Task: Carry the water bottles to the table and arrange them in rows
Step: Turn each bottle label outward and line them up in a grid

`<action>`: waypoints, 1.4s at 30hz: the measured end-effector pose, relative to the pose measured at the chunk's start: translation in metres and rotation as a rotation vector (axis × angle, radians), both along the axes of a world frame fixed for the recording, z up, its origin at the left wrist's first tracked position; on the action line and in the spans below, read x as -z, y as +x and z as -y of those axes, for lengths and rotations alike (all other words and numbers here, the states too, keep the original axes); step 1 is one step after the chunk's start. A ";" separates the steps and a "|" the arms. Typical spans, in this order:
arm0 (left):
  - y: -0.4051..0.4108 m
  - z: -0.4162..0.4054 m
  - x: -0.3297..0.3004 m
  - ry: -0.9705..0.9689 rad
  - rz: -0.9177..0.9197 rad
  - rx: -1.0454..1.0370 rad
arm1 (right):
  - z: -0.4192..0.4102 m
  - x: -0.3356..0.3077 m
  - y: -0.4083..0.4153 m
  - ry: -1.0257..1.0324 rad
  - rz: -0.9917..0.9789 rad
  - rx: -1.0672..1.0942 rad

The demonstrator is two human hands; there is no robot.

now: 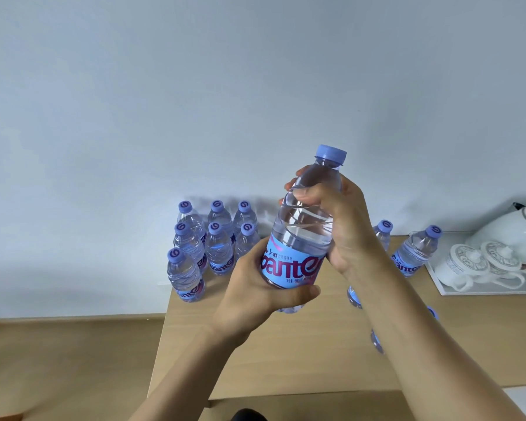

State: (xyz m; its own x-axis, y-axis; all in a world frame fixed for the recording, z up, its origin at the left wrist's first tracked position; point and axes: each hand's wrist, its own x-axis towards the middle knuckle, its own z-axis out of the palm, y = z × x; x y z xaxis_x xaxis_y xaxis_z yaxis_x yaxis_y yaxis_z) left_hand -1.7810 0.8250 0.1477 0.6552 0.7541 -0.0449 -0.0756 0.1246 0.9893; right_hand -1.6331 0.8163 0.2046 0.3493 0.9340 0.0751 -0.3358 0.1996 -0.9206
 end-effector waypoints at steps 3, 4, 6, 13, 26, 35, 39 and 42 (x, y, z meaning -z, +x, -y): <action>-0.003 0.000 0.001 -0.030 0.045 0.065 | 0.000 0.002 0.002 0.034 -0.005 -0.058; -0.005 0.001 0.001 -0.033 0.049 0.075 | 0.000 0.003 0.002 0.047 0.000 -0.077; -0.007 0.002 0.002 -0.035 0.049 0.083 | 0.001 0.003 0.001 0.069 0.002 -0.120; -0.013 0.007 0.005 -0.001 0.018 -0.031 | 0.001 0.000 -0.008 0.006 0.120 -0.075; -0.027 0.001 0.014 -0.034 -0.064 -0.030 | -0.015 0.004 -0.031 -0.054 0.302 0.017; -0.045 -0.014 0.023 -0.090 -0.048 -0.048 | -0.033 0.011 -0.033 -0.158 0.267 -0.218; -0.050 -0.016 0.028 -0.098 -0.035 -0.056 | -0.040 0.015 -0.034 -0.174 0.297 -0.273; -0.058 -0.017 0.036 -0.108 0.021 -0.034 | -0.044 0.016 -0.031 -0.183 0.310 -0.307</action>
State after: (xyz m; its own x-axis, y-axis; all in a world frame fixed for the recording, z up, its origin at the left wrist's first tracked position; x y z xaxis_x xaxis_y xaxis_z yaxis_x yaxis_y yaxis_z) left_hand -1.8389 0.8416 0.1117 0.6313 0.7672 -0.1134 -0.1021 0.2272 0.9685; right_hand -1.6638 0.8601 0.1886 0.0417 0.9982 -0.0428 -0.0577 -0.0404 -0.9975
